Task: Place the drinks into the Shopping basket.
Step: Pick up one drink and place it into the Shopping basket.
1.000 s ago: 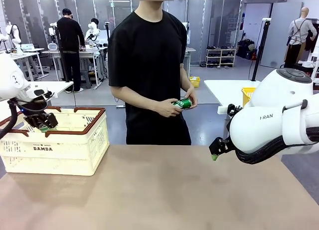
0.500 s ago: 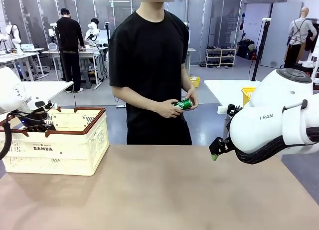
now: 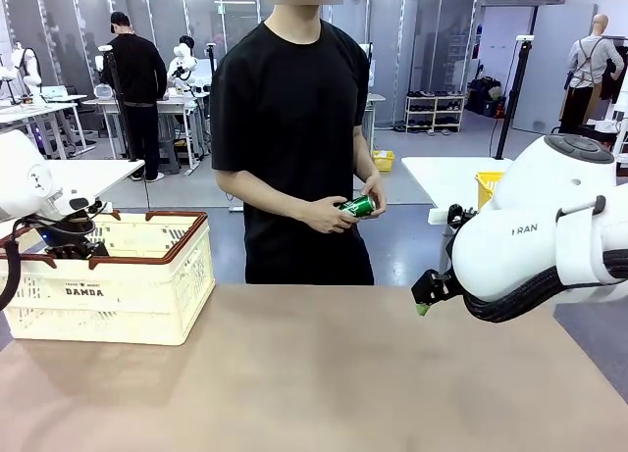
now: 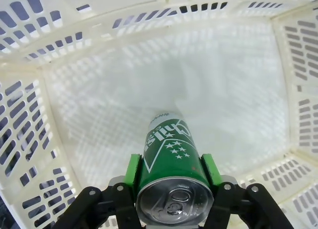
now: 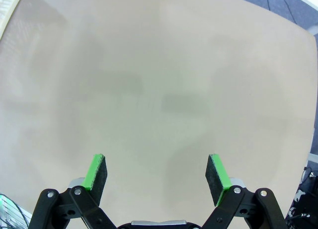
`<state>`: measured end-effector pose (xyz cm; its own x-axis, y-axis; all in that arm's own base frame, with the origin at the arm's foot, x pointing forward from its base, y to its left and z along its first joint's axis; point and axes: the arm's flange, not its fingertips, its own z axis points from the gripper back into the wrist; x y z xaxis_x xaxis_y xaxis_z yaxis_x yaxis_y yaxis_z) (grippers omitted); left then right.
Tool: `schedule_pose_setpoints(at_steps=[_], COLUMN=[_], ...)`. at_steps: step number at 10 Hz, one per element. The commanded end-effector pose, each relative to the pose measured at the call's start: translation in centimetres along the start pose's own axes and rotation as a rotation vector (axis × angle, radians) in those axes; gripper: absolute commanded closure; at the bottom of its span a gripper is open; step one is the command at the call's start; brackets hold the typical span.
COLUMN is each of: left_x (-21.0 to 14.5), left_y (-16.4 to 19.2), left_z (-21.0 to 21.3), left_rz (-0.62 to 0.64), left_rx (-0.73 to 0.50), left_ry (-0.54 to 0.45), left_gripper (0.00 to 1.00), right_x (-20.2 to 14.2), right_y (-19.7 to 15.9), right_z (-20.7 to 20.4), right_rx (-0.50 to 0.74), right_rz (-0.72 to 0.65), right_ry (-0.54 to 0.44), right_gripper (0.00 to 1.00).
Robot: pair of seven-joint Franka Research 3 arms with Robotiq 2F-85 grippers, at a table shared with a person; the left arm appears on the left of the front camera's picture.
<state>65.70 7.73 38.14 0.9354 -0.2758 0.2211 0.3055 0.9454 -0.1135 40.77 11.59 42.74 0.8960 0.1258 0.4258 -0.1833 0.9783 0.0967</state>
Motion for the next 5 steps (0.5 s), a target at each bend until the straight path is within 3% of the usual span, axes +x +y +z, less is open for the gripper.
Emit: schedule_pose_setpoints(at_steps=[1, 5], left_x=[0.18, 0.68], left_y=[0.96, 0.94], left_z=[-2.17, -2.32], left_rz=[0.0, -0.012], left_rx=[0.014, 0.019], left_ry=[0.062, 0.107], left_gripper=[0.42, 0.42], right_x=[0.02, 0.02], right_y=[-0.06, -0.06], right_z=[-0.05, -0.05], right_rx=[0.004, 0.004], right_rz=[-0.003, -0.003], right_ry=[0.0, 0.0], right_gripper=[0.0, 0.0])
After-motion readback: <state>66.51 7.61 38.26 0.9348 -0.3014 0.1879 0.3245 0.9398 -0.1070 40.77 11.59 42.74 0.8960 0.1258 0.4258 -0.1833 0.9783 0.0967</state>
